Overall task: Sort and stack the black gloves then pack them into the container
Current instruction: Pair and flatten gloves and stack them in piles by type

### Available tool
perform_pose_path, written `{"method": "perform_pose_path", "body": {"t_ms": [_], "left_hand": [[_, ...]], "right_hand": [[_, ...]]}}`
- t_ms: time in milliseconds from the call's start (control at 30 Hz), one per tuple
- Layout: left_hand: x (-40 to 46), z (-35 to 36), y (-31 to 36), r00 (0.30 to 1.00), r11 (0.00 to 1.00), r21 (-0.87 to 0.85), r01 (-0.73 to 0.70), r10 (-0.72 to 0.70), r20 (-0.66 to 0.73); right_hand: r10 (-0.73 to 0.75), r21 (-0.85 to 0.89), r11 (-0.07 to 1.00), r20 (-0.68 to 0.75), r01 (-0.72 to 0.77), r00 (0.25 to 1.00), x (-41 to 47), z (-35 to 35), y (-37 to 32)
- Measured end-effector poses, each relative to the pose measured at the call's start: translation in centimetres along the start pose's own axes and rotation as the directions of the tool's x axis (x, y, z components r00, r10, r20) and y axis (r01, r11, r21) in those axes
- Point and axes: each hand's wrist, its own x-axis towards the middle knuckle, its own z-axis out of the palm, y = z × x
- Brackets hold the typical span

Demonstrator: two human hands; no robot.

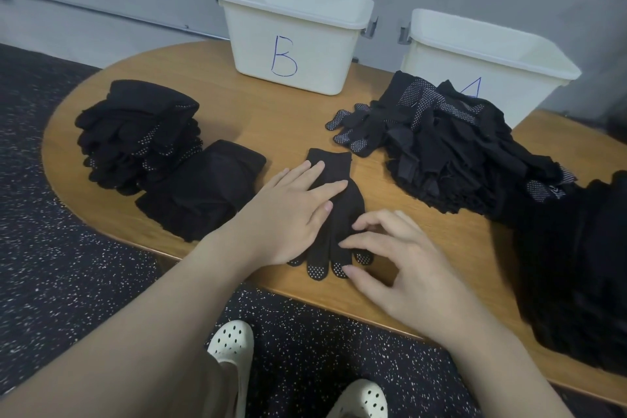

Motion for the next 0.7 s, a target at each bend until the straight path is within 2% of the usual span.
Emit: {"method": "perform_pose_path", "body": {"t_ms": [333, 700], "left_hand": [[0.1, 0.0, 0.2, 1.0, 1.0, -0.009, 0.013, -0.013, -0.002], [0.1, -0.1, 0.3, 1.0, 1.0, -0.002, 0.015, -0.015, 0.014]], "right_hand": [[-0.066, 0.025, 0.997, -0.059, 0.068, 0.996, 0.1, -0.2, -0.6], [-0.098, -0.006, 0.995, -0.037, 0.098, 0.995, -0.4, -0.9, -1.2]]}}
